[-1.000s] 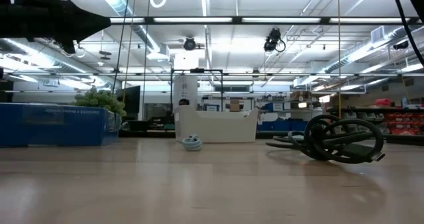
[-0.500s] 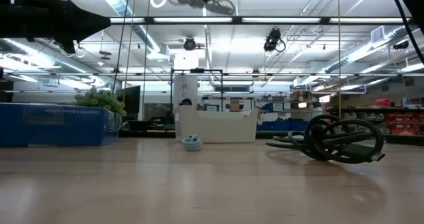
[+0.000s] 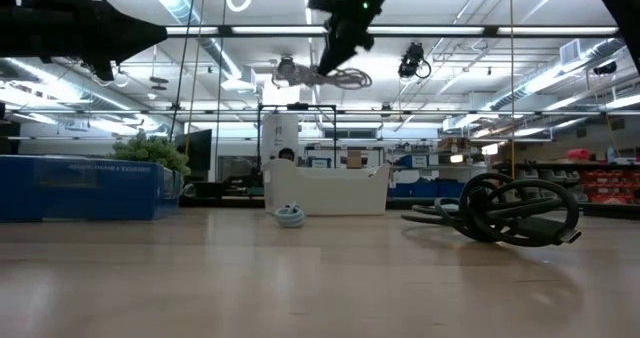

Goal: Pick and place USB-C Cables
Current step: Put the white USB cable into the white bin

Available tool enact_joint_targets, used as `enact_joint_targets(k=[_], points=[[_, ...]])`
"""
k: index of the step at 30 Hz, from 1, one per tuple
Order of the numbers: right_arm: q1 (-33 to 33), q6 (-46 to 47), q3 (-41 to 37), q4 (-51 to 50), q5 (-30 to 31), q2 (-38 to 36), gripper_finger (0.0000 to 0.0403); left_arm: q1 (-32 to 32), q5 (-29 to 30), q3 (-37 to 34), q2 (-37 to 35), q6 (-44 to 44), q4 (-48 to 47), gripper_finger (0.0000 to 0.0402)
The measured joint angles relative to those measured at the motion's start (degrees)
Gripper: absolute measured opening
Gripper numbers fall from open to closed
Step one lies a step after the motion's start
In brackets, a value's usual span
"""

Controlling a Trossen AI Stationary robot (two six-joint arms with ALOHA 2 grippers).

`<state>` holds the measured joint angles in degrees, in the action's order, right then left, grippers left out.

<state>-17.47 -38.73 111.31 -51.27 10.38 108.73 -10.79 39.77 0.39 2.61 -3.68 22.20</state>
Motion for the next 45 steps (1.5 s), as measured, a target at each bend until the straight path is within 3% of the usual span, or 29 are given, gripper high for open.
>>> enact_joint_targets(k=[5, 11, 21, 31, 40, 45], points=[[0.1, -7.0, -5.3, 2.7, 4.8, 0.0, 0.0028, 0.0, 0.0, 0.0, 0.0, 0.0, 0.0, 0.0043], [0.1, -16.7, -10.8, 4.1, 4.9, 0.0, 0.0028, 0.0, 0.0, 0.0, 0.0, 0.0, 0.0, 0.0043], [0.2, -19.9, -19.6, 11.8, 5.1, 0.0, 0.0027, 0.0, 0.0, 0.0, 0.0, 0.0, 0.0, 0.0043], [1.5, -23.1, -27.6, 26.9, 4.9, -0.1, 0.0025, 0.0, 0.0, 0.0, 0.0, 0.0, 0.0, 0.0043], [1.3, -19.2, -32.1, 35.9, 3.4, -0.1, 0.0024, 0.0, 0.0, 0.0, 0.0, 0.0, 0.0, 0.0043], [0.2, -11.4, -33.6, 38.1, 3.1, -0.1, 0.0024, 0.0, 0.0, 0.0, 0.0, 0.0, 0.0, 0.0043]])
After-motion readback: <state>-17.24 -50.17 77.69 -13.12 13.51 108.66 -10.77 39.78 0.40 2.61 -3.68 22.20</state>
